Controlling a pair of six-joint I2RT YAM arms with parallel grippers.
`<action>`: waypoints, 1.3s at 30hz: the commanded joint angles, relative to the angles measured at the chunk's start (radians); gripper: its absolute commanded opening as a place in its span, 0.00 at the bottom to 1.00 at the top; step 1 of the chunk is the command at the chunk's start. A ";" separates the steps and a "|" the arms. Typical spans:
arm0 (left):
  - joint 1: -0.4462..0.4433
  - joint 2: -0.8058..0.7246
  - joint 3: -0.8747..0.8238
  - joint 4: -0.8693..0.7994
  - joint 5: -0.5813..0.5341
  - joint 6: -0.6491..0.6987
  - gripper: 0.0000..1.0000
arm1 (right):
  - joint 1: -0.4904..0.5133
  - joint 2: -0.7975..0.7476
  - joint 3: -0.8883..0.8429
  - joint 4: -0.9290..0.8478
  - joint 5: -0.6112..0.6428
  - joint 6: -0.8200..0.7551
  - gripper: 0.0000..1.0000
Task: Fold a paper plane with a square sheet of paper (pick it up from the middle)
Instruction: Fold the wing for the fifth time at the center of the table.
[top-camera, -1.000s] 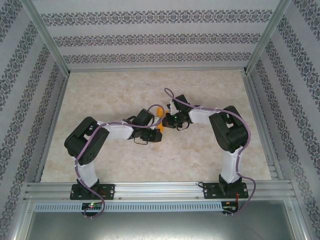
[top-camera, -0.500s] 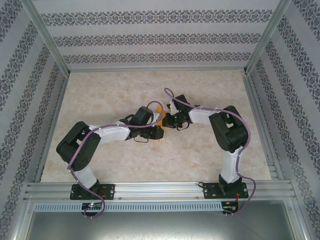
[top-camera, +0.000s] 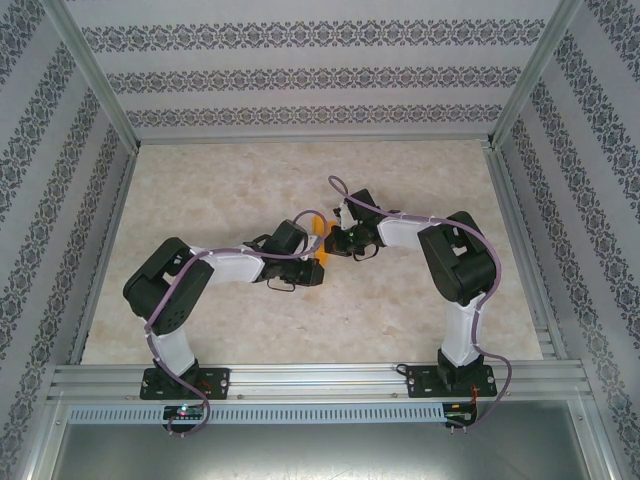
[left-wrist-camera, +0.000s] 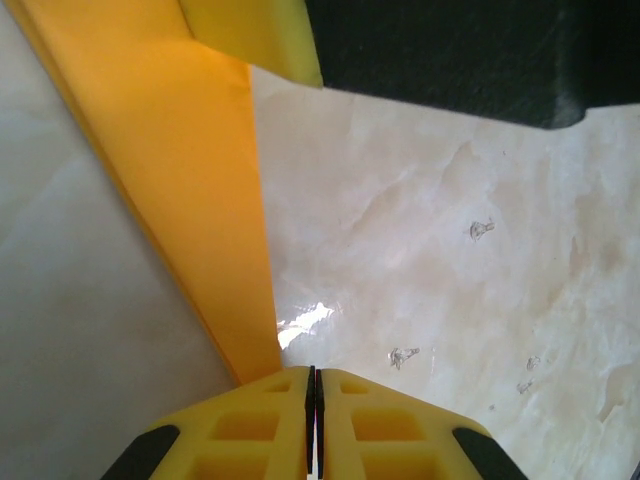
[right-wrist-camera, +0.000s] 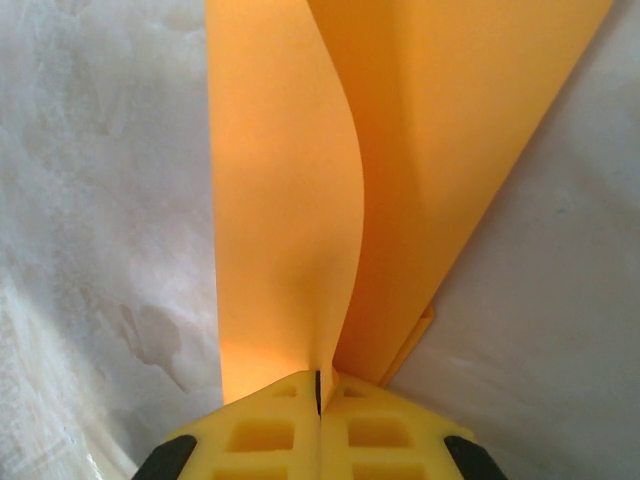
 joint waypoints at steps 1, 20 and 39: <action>0.002 0.022 -0.010 0.025 0.031 0.000 0.13 | 0.002 0.042 -0.013 -0.072 0.070 -0.023 0.03; -0.010 0.018 -0.115 -0.026 0.031 0.024 0.12 | -0.011 0.034 -0.015 -0.099 0.109 -0.030 0.02; 0.011 -0.126 -0.009 -0.006 0.021 0.009 0.12 | 0.008 0.036 -0.009 -0.086 0.083 -0.021 0.02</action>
